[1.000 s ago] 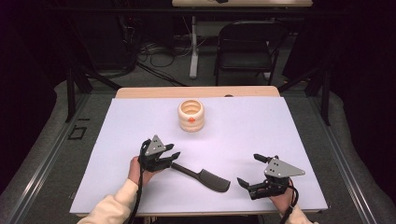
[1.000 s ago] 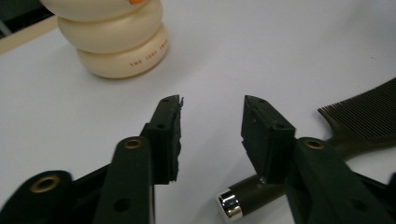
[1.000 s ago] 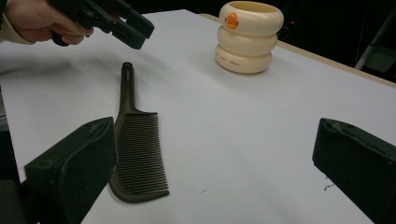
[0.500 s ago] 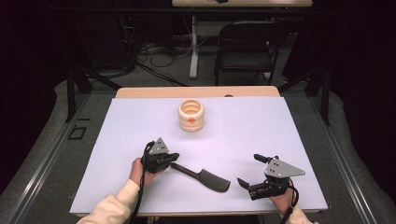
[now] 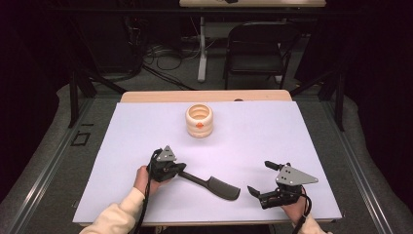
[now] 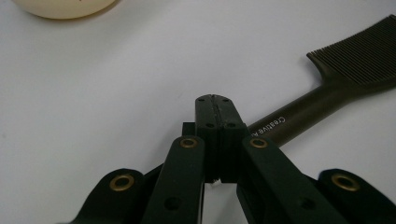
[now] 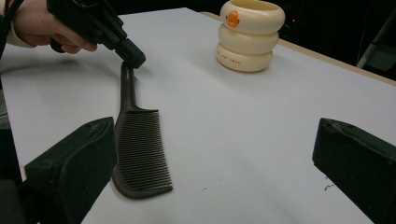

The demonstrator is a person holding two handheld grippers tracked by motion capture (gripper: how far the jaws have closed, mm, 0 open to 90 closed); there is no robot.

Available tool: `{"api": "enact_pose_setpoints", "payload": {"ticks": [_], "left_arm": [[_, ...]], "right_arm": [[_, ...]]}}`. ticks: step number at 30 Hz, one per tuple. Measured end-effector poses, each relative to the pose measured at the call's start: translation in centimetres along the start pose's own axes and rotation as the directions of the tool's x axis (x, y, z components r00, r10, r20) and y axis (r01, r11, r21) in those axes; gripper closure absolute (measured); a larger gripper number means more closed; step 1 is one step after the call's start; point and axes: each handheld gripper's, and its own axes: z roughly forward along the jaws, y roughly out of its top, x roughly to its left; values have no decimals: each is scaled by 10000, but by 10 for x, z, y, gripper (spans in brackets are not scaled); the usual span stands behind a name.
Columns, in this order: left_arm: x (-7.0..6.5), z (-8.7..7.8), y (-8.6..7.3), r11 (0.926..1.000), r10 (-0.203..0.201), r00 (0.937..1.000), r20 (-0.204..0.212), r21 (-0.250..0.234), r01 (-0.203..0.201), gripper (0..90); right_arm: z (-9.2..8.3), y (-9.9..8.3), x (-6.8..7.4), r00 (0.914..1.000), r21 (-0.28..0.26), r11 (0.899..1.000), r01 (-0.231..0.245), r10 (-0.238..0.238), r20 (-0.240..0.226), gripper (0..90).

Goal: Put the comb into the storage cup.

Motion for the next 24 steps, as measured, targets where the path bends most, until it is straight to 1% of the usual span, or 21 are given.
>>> {"api": "enact_pose_setpoints", "payload": {"ticks": [4, 7, 9, 13, 16, 17, 24], "left_arm": [[-1, -1, -1, 9998, 62, 9998, 169, 207, -65, 898], [-2, -3, -3, 9996, 22, 9997, 260, 296, -29, 898], [-2, -4, -4, 9993, 51, 9995, 322, 370, -63, 898], [-3, -5, -4, 9990, 73, 9994, 332, 442, -87, 898], [-5, -7, -4, 9987, 125, 9992, 373, 488, -143, 898], [-5, -8, -5, 9985, 158, 9989, 450, 521, -182, 898], [-7, -9, -6, 9982, 144, 9988, 466, 579, -171, 898]], "right_arm": [[0, 0, 0, 10000, -22, 10000, 7, -7, -1, 0], [0, 0, -1, 10000, -23, 10000, -8, 8, 18, 0], [0, 0, -1, 10000, 42, 10000, -46, 46, -5, 0], [-1, 0, 0, 10000, -41, 10000, -3, 3, -6, 0], [0, -1, 0, 10000, 56, 10000, -48, 48, -28, 0], [1, 0, 0, 10000, 23, 10000, 19, -19, -43, 0], [0, 0, 0, 10000, 16, 10000, -4, 4, -30, 0]]}}
